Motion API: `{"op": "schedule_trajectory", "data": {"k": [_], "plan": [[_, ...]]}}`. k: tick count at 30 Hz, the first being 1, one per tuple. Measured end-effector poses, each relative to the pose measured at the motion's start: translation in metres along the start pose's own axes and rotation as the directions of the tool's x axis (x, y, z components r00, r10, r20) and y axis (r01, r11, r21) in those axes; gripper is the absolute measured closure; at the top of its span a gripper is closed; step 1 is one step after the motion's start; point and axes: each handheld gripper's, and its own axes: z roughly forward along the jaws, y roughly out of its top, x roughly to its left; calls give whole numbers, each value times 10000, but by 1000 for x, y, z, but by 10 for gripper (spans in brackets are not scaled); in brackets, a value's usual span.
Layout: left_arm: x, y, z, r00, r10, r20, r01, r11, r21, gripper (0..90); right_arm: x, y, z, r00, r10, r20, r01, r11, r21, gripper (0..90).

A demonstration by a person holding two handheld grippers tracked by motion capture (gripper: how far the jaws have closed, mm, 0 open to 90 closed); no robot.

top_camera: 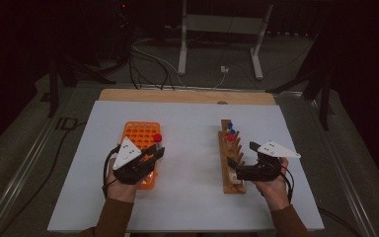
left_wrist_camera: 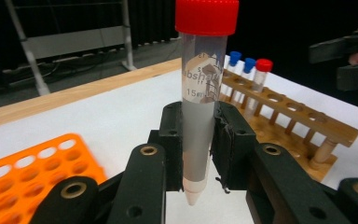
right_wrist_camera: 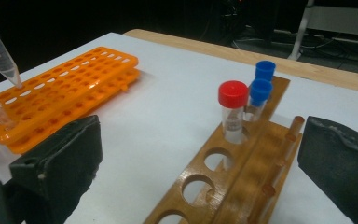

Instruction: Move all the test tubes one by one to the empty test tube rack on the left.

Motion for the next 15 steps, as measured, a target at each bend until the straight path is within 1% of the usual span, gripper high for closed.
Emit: {"op": "schedule_trajectory", "data": {"k": [8, 12, 15], "plan": [[16, -7, -18, 9983, -116, -566, 114, 9999, -39, 753, -6, -4, -6, 10000, 21, 87, -20, 10000, -81, 0], [24, -13, -27, 9964, -281, -802, 279, 9996, -32, 753, -5, -5, -6, 10000, 22, 70, -21, 10000, -97, 1], [29, -20, -31, 9951, -303, -944, 312, 9995, 74, 753, -5, -5, -5, 10000, 31, 53, -31, 9999, -105, 1]]}}
